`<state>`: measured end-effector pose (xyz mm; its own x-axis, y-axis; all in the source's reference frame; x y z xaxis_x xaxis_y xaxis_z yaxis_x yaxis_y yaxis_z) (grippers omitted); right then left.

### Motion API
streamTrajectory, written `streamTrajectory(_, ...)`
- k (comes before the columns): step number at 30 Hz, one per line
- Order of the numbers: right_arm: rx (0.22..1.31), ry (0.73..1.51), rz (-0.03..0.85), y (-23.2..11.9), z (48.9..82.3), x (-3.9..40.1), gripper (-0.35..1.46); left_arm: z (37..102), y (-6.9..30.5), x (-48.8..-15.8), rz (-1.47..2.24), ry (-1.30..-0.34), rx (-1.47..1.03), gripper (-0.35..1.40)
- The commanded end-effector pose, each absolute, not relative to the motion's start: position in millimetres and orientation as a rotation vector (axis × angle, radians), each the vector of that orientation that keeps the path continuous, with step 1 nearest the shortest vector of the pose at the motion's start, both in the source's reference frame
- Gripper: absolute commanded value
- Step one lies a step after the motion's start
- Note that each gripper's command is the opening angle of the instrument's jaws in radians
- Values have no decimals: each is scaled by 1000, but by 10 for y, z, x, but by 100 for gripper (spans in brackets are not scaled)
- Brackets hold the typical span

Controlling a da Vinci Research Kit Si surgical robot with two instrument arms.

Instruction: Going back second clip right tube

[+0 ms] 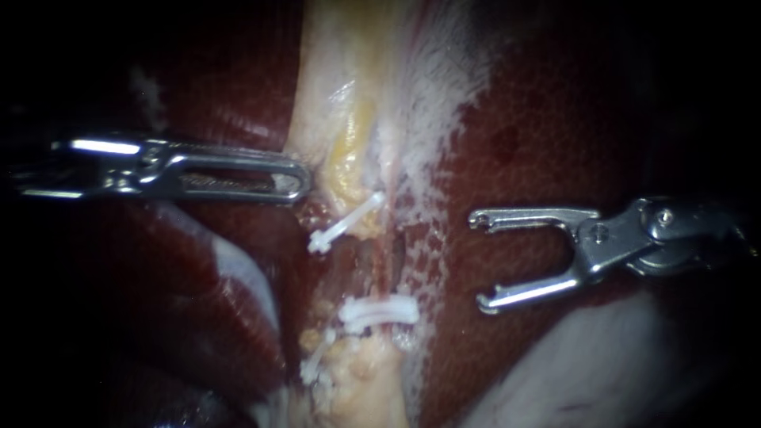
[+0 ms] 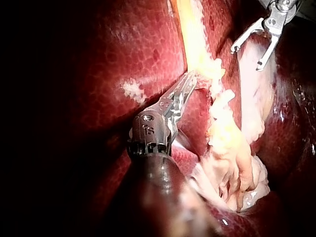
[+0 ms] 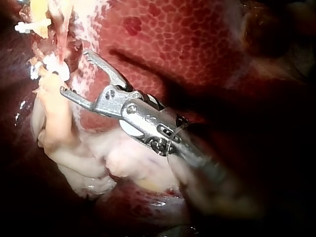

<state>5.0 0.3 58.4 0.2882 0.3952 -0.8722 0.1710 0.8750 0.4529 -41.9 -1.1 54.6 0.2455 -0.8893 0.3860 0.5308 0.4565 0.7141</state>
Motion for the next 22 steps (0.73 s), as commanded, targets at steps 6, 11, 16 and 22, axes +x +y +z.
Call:
streamTrajectory(6,519,1286,159,2,583,50,60,545,-12,-421,-1022,-864,498,-35)
streamTrajectory(11,519,1286,159,2,583,50,60,545,-12,-421,-1022,-864,498,-35)
streamTrajectory(16,519,1286,159,2,583,50,60,545,-12,-421,-1022,-861,498,-35)
streamTrajectory(22,520,1286,159,2,583,50,60,545,-12,-421,-1022,-861,498,-35)
